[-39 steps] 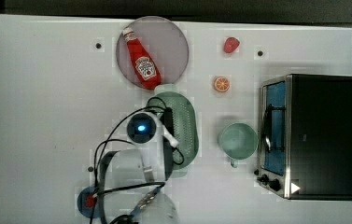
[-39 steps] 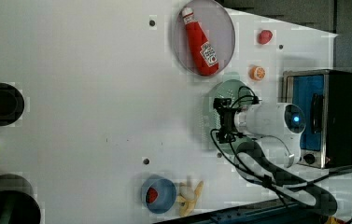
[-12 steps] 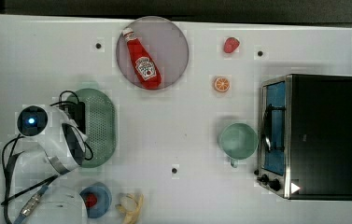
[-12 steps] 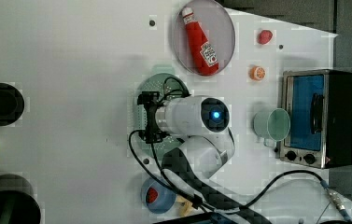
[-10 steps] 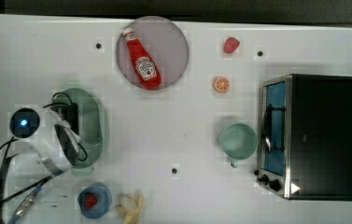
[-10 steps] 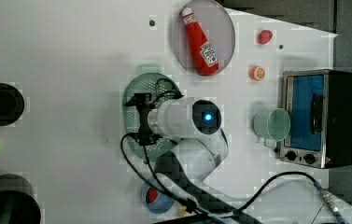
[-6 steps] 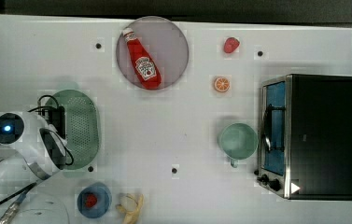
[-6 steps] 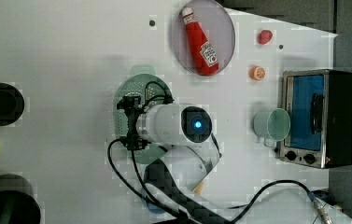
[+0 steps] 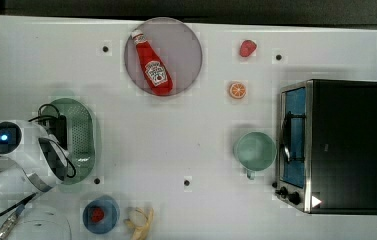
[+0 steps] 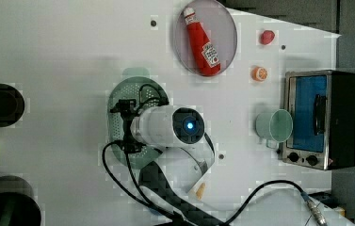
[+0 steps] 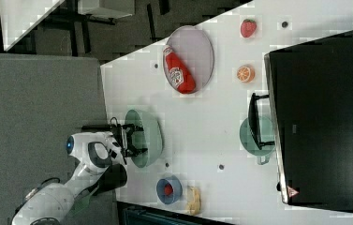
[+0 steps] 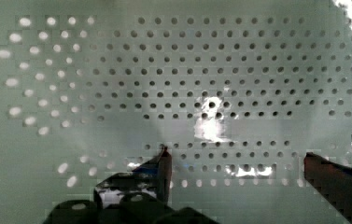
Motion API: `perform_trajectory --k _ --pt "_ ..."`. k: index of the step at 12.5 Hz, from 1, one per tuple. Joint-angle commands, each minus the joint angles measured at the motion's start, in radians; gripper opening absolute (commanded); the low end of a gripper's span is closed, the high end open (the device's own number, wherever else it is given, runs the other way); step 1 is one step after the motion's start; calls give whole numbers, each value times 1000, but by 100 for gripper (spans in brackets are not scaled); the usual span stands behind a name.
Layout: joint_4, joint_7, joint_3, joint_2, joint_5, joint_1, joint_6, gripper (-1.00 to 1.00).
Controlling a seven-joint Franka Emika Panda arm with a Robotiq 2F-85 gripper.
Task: Drag strainer right to left.
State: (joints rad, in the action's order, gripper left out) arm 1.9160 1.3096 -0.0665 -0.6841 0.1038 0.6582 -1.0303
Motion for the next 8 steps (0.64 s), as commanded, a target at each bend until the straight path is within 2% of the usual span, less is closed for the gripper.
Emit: perform_trajectory --k 1,4,8 --pt "-22 94 -3 8 8 12 -16 100" --pt "-24 27 15 45 -14 11 35 100" --pt "-17 -293 94 233 -19 8 256 100"
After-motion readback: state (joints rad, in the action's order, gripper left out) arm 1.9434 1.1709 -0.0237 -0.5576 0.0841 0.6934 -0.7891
